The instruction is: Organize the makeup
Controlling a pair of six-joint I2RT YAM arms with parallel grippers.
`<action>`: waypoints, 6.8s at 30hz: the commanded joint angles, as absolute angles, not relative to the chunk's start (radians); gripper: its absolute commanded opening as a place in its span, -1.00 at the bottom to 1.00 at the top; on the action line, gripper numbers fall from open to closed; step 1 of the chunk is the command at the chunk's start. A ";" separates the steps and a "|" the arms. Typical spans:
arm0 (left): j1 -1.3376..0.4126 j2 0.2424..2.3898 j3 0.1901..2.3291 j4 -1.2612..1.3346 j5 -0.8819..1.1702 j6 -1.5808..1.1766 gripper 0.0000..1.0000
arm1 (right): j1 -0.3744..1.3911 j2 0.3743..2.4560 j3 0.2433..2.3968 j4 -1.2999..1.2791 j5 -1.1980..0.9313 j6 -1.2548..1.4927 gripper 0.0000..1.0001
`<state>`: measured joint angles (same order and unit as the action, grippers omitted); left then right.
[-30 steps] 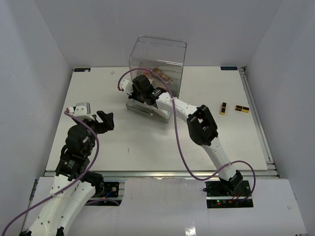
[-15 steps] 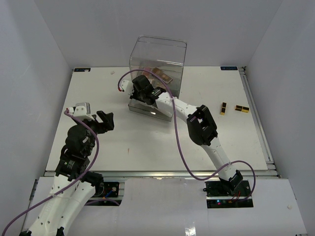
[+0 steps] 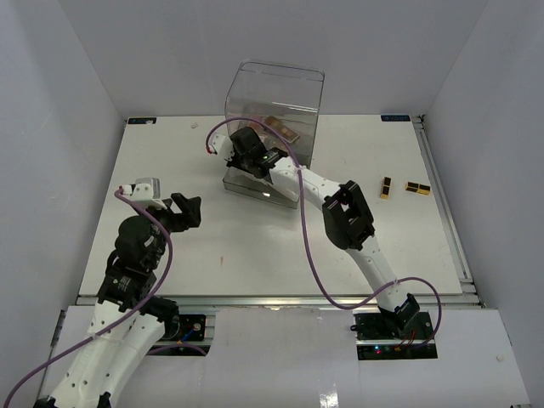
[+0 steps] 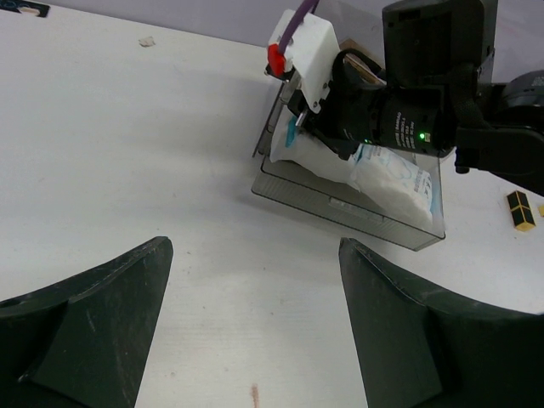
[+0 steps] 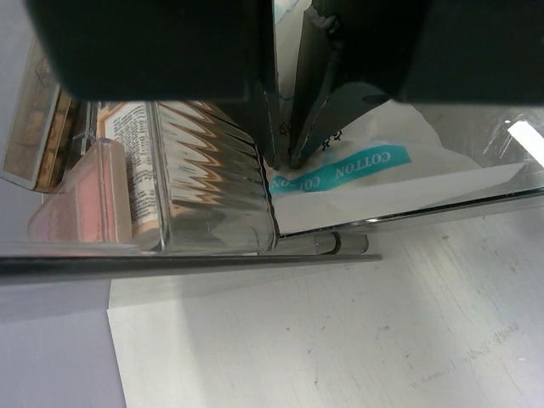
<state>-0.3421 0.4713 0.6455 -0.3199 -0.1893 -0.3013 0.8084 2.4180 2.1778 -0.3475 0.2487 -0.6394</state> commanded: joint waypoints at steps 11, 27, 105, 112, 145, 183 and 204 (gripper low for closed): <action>-0.337 0.630 0.579 -0.208 0.119 -0.618 0.64 | 0.776 2.072 1.984 -0.389 -0.078 -0.546 -0.51; -0.362 1.025 0.377 0.241 0.247 -0.864 -0.11 | 0.716 1.684 1.881 -0.468 -0.355 -0.559 0.33; -0.451 1.935 1.074 0.560 0.060 -0.959 -0.14 | 0.346 1.749 1.697 -0.210 -0.265 0.291 -0.85; -0.451 1.973 1.121 0.550 0.019 -1.001 -0.09 | 0.347 1.748 1.685 -0.211 -0.275 0.291 -0.85; -0.404 1.934 0.844 0.860 0.179 -1.127 0.36 | 0.346 1.746 1.679 -0.197 -0.269 0.287 -0.85; -0.422 1.974 0.529 1.235 0.181 -1.388 -0.85 | 0.345 1.750 1.617 -0.094 -0.236 0.377 -0.85; -0.497 1.905 0.385 1.320 0.202 -1.423 -0.07 | 0.347 1.683 1.577 -0.079 -0.237 0.218 0.46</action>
<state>-0.4934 1.9526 0.3889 1.3339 0.1930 -1.4484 0.3419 1.7274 1.6196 0.0122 -0.2120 0.3433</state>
